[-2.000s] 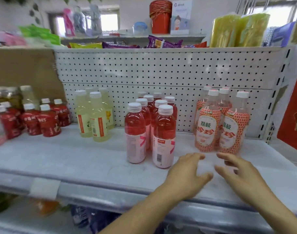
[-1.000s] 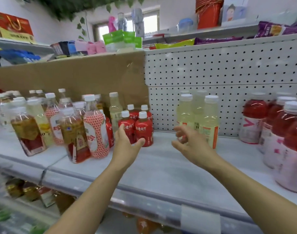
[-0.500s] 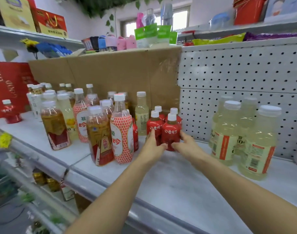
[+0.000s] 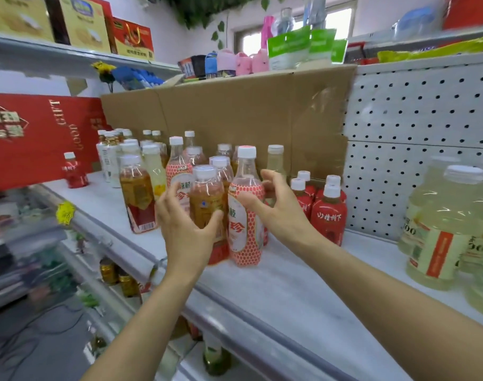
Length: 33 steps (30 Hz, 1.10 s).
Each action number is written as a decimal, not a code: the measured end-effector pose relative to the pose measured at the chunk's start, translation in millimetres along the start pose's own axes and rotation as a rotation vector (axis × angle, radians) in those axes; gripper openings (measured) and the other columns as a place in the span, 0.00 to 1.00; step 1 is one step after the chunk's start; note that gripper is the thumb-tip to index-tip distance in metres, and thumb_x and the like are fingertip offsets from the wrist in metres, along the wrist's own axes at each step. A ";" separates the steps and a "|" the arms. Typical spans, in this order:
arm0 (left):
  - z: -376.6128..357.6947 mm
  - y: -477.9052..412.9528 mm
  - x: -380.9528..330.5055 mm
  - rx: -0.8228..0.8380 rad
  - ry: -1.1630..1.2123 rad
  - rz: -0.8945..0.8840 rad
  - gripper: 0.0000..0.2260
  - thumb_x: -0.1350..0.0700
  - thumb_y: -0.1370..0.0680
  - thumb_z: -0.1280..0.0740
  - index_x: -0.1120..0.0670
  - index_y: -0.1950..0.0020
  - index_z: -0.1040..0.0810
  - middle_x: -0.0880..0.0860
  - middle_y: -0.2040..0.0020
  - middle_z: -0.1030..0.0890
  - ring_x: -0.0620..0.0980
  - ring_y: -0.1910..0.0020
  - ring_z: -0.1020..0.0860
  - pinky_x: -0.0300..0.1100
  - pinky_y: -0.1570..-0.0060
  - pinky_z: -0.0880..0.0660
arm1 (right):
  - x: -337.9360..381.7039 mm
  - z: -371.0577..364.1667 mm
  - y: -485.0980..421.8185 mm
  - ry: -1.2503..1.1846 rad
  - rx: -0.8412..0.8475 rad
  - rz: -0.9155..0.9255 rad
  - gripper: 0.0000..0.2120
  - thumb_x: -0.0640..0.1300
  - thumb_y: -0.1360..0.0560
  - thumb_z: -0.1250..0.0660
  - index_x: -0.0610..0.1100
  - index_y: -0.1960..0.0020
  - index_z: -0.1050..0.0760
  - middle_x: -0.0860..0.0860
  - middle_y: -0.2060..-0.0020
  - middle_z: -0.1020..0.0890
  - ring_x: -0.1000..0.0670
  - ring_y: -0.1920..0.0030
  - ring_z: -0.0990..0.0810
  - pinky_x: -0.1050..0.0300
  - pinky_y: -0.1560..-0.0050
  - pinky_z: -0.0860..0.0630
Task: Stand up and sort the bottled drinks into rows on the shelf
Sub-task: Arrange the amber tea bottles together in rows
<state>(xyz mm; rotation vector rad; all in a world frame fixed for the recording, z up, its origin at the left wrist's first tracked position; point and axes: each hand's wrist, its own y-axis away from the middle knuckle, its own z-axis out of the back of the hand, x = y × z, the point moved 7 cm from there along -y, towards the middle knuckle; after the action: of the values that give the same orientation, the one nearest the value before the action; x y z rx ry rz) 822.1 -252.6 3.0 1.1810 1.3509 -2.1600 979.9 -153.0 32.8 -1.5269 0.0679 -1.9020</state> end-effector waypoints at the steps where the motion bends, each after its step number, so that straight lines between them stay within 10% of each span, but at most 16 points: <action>1: -5.3 -6.4 8.3 0.095 0.044 0.049 0.39 0.51 0.27 0.24 0.47 0.23 0.43 0.46 0.31 0.35 0.47 0.31 0.33 0.51 0.31 0.30 | -0.4 -8.1 -4.0 -0.013 0.004 -0.006 0.36 0.55 0.26 0.28 0.50 0.24 0.41 0.53 0.37 0.26 0.55 0.40 0.24 0.57 0.43 0.23; 11: -10.4 -56.4 58.8 0.380 0.119 0.013 0.34 0.51 0.28 0.24 0.42 0.29 0.40 0.46 0.34 0.27 0.44 0.36 0.27 0.45 0.38 0.26 | -7.1 -3.7 -1.5 0.140 -0.202 -0.047 0.28 0.45 0.29 0.24 0.52 0.36 0.35 0.55 0.50 0.20 0.60 0.53 0.18 0.66 0.58 0.22; 21: -11.1 -98.0 86.8 0.505 0.185 -0.039 0.39 0.49 0.28 0.24 0.44 0.24 0.43 0.45 0.32 0.27 0.44 0.35 0.27 0.47 0.37 0.26 | -8.1 36.1 28.3 0.271 -0.558 -0.122 0.27 0.45 0.29 0.24 0.53 0.37 0.35 0.53 0.51 0.20 0.53 0.52 0.18 0.53 0.53 0.21; 26: 1.1 -118.0 89.4 0.426 0.171 -0.125 0.31 0.29 0.25 0.39 0.43 0.28 0.37 0.46 0.35 0.32 0.47 0.35 0.31 0.53 0.34 0.29 | -9.5 35.2 28.5 0.289 -0.612 -0.155 0.28 0.45 0.30 0.24 0.51 0.36 0.35 0.51 0.49 0.20 0.51 0.51 0.18 0.47 0.50 0.20; 33: -14.0 -200.0 64.9 0.414 0.273 -0.021 0.29 0.40 0.18 0.43 0.52 0.21 0.44 0.50 0.26 0.35 0.48 0.30 0.34 0.45 0.34 0.35 | -9.4 32.2 26.9 0.296 -0.642 -0.169 0.28 0.46 0.30 0.24 0.52 0.37 0.35 0.51 0.50 0.21 0.50 0.52 0.18 0.45 0.50 0.20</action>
<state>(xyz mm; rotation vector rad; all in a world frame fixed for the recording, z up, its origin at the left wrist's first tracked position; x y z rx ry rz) 660.6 -132.5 65.5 1.6726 1.0380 -2.4388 1021.7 -156.7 22.9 -1.6626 0.7672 -2.3725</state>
